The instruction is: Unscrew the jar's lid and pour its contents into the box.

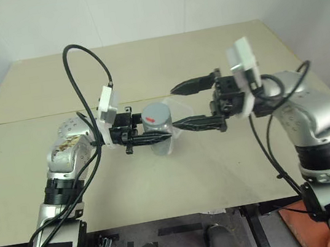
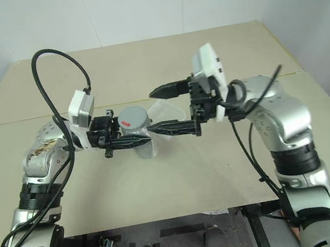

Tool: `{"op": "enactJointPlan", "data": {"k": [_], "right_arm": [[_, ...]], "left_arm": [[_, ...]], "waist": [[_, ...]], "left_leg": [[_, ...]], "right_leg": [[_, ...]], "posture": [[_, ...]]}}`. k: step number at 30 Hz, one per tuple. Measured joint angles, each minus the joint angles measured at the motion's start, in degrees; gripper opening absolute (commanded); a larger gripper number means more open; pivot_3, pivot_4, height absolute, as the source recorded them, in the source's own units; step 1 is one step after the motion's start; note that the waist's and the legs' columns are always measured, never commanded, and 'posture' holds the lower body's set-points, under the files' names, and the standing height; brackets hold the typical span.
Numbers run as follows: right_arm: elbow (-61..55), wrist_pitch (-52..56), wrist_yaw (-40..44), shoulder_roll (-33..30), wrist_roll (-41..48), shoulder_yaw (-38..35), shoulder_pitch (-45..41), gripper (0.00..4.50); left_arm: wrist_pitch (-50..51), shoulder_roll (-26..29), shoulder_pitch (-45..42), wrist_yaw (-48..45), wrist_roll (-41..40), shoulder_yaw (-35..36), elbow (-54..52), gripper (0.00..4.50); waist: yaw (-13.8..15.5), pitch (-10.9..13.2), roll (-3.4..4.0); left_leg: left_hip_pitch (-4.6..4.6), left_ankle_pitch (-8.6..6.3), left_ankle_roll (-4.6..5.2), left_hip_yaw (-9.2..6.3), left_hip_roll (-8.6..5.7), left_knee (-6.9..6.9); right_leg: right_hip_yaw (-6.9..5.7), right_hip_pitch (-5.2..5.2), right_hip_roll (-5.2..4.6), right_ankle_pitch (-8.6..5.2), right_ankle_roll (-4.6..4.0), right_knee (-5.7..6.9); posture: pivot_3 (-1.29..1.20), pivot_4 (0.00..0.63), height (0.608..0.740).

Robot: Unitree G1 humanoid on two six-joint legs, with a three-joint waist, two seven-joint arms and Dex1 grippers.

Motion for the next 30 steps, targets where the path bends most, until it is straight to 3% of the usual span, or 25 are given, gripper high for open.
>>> {"op": "enactJointPlan", "data": {"k": [5,12,22,30], "right_arm": [[-9.6,8.2,-12.7,2.4,3.7,-0.7,0.8,4.41],[-10.3,12.7,-26.7,6.6,-2.9,7.9,-1.3,4.41],[-6.3,12.4,-28.6,9.5,-5.8,10.0,-3.4,4.41],[-5.6,10.9,-24.4,5.5,-4.3,8.9,-2.9,4.41]], "left_arm": [[-2.1,-2.3,-0.6,1.8,1.3,0.0,2.7,1.96],[-3.1,-3.9,-2.0,2.1,2.2,-0.1,3.4,1.96],[-3.4,-3.7,-2.0,1.9,2.2,-0.1,3.4,1.96],[-3.2,-1.6,-1.6,2.7,2.3,0.2,3.0,1.96]], "waist": [[0.1,0.0,0.0],[0.1,0.0,0.0],[0.1,0.0,0.0],[0.1,0.0,0.0]], "left_leg": [[0.0,0.0,0.01,-0.01,0.0,0.0],[-0.03,0.01,0.0,-0.01,-0.01,0.0],[-0.04,0.01,0.01,-0.02,-0.01,0.0],[-0.04,0.0,0.01,-0.03,0.0,-0.01]], "right_leg": [[0.0,0.02,0.0,0.0,-0.01,0.0],[0.0,-0.01,0.0,0.0,-0.01,-0.01],[0.0,-0.02,0.0,0.0,-0.01,-0.02],[0.0,-0.01,0.0,0.0,-0.01,-0.02]], "posture": [[0.0,0.15,0.74],[0.0,0.15,0.74],[0.0,0.15,0.74],[0.0,0.15,0.74]]}}
